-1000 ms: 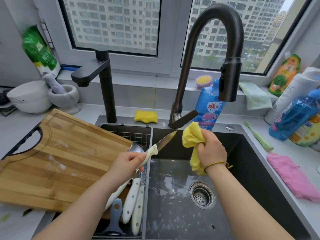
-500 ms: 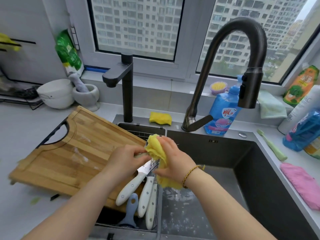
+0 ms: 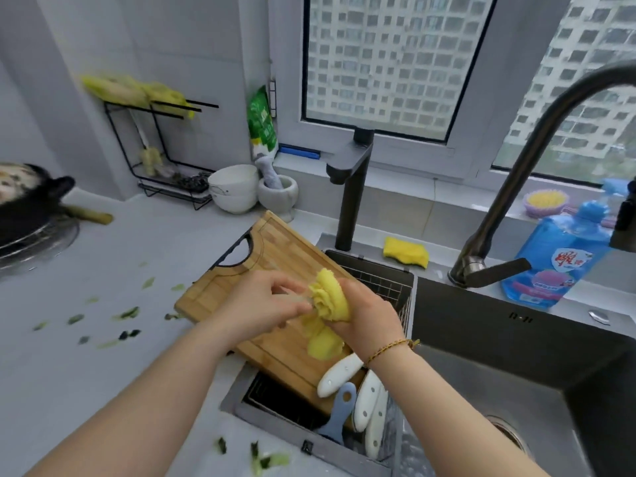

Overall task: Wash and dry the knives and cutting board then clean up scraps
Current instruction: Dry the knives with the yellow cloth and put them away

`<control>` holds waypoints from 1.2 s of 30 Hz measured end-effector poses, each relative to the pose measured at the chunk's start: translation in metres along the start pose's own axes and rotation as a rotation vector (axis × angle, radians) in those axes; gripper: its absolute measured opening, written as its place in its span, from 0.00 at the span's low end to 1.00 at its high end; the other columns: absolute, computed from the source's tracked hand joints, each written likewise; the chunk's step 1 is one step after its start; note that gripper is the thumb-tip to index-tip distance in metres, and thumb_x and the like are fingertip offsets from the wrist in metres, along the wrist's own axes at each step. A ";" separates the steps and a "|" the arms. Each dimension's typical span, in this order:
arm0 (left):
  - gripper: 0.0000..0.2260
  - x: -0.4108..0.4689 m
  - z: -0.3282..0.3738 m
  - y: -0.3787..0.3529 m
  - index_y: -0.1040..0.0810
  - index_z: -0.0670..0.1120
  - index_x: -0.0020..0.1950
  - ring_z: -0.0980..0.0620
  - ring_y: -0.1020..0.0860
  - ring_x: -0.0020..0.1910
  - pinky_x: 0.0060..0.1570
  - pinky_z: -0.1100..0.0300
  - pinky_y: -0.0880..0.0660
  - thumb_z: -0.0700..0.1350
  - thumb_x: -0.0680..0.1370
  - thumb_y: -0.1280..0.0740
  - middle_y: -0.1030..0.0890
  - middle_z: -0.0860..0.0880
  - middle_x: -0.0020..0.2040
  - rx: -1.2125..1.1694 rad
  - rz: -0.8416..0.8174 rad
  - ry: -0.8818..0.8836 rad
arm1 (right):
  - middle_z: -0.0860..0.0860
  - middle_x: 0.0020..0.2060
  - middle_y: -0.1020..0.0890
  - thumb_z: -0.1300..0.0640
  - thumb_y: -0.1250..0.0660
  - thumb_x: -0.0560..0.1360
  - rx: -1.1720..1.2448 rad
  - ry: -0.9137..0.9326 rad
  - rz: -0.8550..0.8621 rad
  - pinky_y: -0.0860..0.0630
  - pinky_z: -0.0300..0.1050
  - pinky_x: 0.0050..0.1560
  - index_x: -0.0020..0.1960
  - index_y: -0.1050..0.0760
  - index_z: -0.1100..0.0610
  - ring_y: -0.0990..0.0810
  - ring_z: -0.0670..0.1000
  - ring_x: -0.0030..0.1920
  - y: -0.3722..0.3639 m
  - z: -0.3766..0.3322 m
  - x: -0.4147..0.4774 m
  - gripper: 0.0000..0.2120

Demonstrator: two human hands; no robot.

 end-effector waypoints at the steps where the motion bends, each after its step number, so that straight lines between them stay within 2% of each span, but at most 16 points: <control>1: 0.07 -0.008 -0.005 0.010 0.22 0.52 0.46 0.60 0.22 0.29 0.27 0.68 0.28 0.41 0.71 0.29 0.20 0.50 0.40 -0.116 0.048 0.029 | 0.47 0.63 0.27 0.52 0.34 0.74 0.048 0.013 0.028 0.34 0.38 0.58 0.69 0.36 0.49 0.28 0.49 0.62 0.002 -0.006 0.000 0.25; 3: 0.08 -0.025 -0.010 0.025 0.21 0.47 0.49 0.60 0.21 0.31 0.30 0.67 0.24 0.37 0.72 0.30 0.19 0.50 0.38 -0.391 0.154 0.033 | 0.48 0.60 0.24 0.53 0.33 0.73 0.149 0.020 0.104 0.33 0.38 0.53 0.66 0.33 0.50 0.26 0.49 0.60 0.009 -0.016 0.002 0.23; 5: 0.07 -0.043 -0.016 0.039 0.21 0.48 0.45 0.57 0.20 0.36 0.34 0.66 0.22 0.36 0.73 0.31 0.19 0.51 0.37 -0.535 0.320 0.024 | 0.47 0.57 0.23 0.53 0.32 0.72 0.216 0.059 0.145 0.35 0.35 0.47 0.64 0.30 0.51 0.25 0.49 0.58 0.011 -0.031 0.003 0.21; 7: 0.07 -0.060 -0.022 0.049 0.21 0.48 0.40 0.57 0.20 0.36 0.36 0.66 0.21 0.36 0.72 0.31 0.19 0.53 0.35 -0.582 0.520 0.026 | 0.48 0.55 0.23 0.53 0.32 0.73 0.262 0.112 0.117 0.39 0.32 0.43 0.63 0.29 0.52 0.25 0.49 0.56 0.003 -0.050 0.003 0.19; 10: 0.09 -0.085 -0.033 0.065 0.24 0.51 0.36 0.56 0.22 0.35 0.42 0.61 0.24 0.39 0.71 0.29 0.21 0.55 0.33 -0.571 0.801 0.081 | 0.49 0.52 0.22 0.55 0.32 0.72 0.355 0.161 0.063 0.34 0.38 0.45 0.59 0.27 0.53 0.24 0.50 0.53 -0.015 -0.076 0.002 0.15; 14: 0.10 -0.123 -0.046 0.097 0.25 0.53 0.35 0.52 0.22 0.39 0.44 0.60 0.26 0.41 0.71 0.28 0.22 0.53 0.35 -0.520 1.013 0.105 | 0.50 0.50 0.21 0.56 0.32 0.71 0.422 0.235 0.020 0.28 0.45 0.51 0.56 0.25 0.54 0.23 0.52 0.52 -0.036 -0.120 -0.003 0.14; 18: 0.09 -0.159 -0.068 0.137 0.25 0.54 0.36 0.51 0.21 0.42 0.44 0.63 0.26 0.41 0.72 0.29 0.22 0.54 0.36 -0.478 1.096 0.116 | 0.50 0.53 0.21 0.56 0.33 0.72 0.460 0.333 -0.059 0.31 0.41 0.50 0.60 0.27 0.52 0.24 0.51 0.55 -0.059 -0.174 -0.009 0.17; 20: 0.06 -0.176 -0.082 0.159 0.22 0.52 0.42 0.50 0.20 0.44 0.48 0.60 0.25 0.41 0.72 0.30 0.21 0.54 0.37 -0.494 1.126 0.111 | 0.49 0.55 0.22 0.55 0.34 0.73 0.448 0.384 -0.088 0.30 0.41 0.50 0.62 0.29 0.51 0.24 0.51 0.56 -0.072 -0.206 -0.010 0.18; 22: 0.07 -0.193 -0.099 0.187 0.21 0.50 0.48 0.51 0.21 0.43 0.49 0.59 0.25 0.40 0.73 0.30 0.21 0.54 0.38 -0.492 1.169 0.104 | 0.47 0.55 0.22 0.53 0.34 0.73 0.449 0.420 -0.108 0.29 0.42 0.51 0.61 0.29 0.50 0.23 0.51 0.56 -0.090 -0.242 -0.009 0.17; 26: 0.08 -0.224 -0.136 0.251 0.23 0.52 0.47 0.56 0.22 0.39 0.46 0.63 0.27 0.40 0.74 0.31 0.22 0.56 0.36 -0.455 1.234 0.114 | 0.46 0.54 0.21 0.53 0.35 0.73 0.522 0.449 -0.158 0.31 0.40 0.49 0.60 0.28 0.48 0.23 0.50 0.54 -0.128 -0.315 -0.007 0.16; 30: 0.07 -0.249 -0.173 0.313 0.21 0.47 0.51 0.53 0.23 0.41 0.48 0.60 0.27 0.39 0.74 0.32 0.22 0.55 0.37 -0.415 1.257 0.133 | 0.46 0.53 0.21 0.53 0.35 0.73 0.546 0.450 -0.196 0.29 0.43 0.52 0.61 0.28 0.47 0.23 0.51 0.54 -0.163 -0.382 -0.002 0.16; 32: 0.07 -0.256 -0.189 0.341 0.21 0.46 0.51 0.53 0.23 0.41 0.46 0.62 0.27 0.39 0.74 0.32 0.22 0.55 0.37 -0.388 1.260 0.140 | 0.46 0.52 0.20 0.54 0.35 0.73 0.588 0.440 -0.218 0.28 0.44 0.52 0.60 0.27 0.47 0.23 0.51 0.53 -0.178 -0.409 0.002 0.16; 36: 0.06 -0.262 -0.217 0.376 0.23 0.51 0.46 0.55 0.23 0.42 0.43 0.70 0.28 0.40 0.75 0.33 0.22 0.55 0.39 -0.405 1.256 0.159 | 0.43 0.44 0.22 0.57 0.35 0.73 0.677 0.420 -0.292 0.30 0.41 0.48 0.56 0.27 0.46 0.25 0.49 0.47 -0.204 -0.443 0.010 0.13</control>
Point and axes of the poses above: each hand's wrist, its own x-axis towards the middle knuckle, its own y-axis out of the back of the hand, z = x × y, the point moved 10 cm from there along x, towards the middle knuckle
